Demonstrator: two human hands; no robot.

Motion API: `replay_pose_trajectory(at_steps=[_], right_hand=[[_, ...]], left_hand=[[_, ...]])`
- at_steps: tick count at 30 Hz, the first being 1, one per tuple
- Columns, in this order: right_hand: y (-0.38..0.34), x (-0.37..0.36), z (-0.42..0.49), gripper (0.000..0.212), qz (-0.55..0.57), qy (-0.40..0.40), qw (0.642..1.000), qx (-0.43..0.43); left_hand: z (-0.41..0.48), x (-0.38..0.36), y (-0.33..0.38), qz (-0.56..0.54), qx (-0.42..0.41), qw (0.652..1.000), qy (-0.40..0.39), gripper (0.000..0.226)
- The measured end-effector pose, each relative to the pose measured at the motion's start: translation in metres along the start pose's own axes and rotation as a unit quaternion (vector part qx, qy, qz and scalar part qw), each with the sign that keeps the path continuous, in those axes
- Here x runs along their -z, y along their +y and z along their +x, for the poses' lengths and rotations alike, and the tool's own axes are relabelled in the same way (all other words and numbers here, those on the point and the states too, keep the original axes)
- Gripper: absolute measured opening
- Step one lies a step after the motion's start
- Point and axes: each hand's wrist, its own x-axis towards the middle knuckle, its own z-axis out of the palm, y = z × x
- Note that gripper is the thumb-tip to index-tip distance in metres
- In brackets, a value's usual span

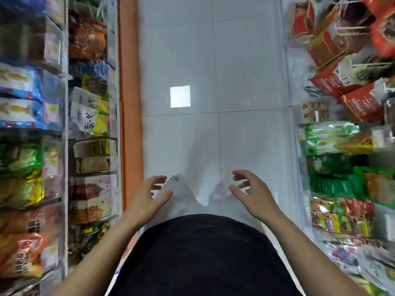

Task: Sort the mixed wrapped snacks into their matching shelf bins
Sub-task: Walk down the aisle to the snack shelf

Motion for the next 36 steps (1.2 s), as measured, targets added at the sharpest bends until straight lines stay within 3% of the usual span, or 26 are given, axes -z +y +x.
replay_pose_trajectory(at_steps=[6,12,18,24,28,36], right_hand=[[-0.079,0.018,0.099,0.039,-0.048,-0.02,0.998,0.034],[-0.164,0.029,0.208,0.04,-0.096,-0.023,0.995,0.029],[-0.233,0.077,0.273,0.038,-0.067,0.007,0.997,-0.024],[-0.264,0.145,0.367,0.04,-0.051,0.023,0.997,-0.058],[-0.295,0.198,0.452,0.037,-0.056,0.005,0.998,-0.043],[-0.43,0.274,0.61,0.033,-0.103,-0.053,0.992,0.047]], left_hand=[[0.056,0.05,0.004,-0.036,0.042,0.997,0.053,0.04],[0.18,0.119,0.036,-0.047,0.011,0.998,0.039,0.044],[0.295,0.199,0.13,-0.016,-0.04,0.999,-0.002,0.054],[0.423,0.23,0.24,0.021,-0.064,0.997,-0.043,0.057],[0.489,0.245,0.298,0.051,-0.053,0.996,-0.054,0.055],[0.574,0.328,0.352,0.005,0.009,1.0,0.014,0.045]])
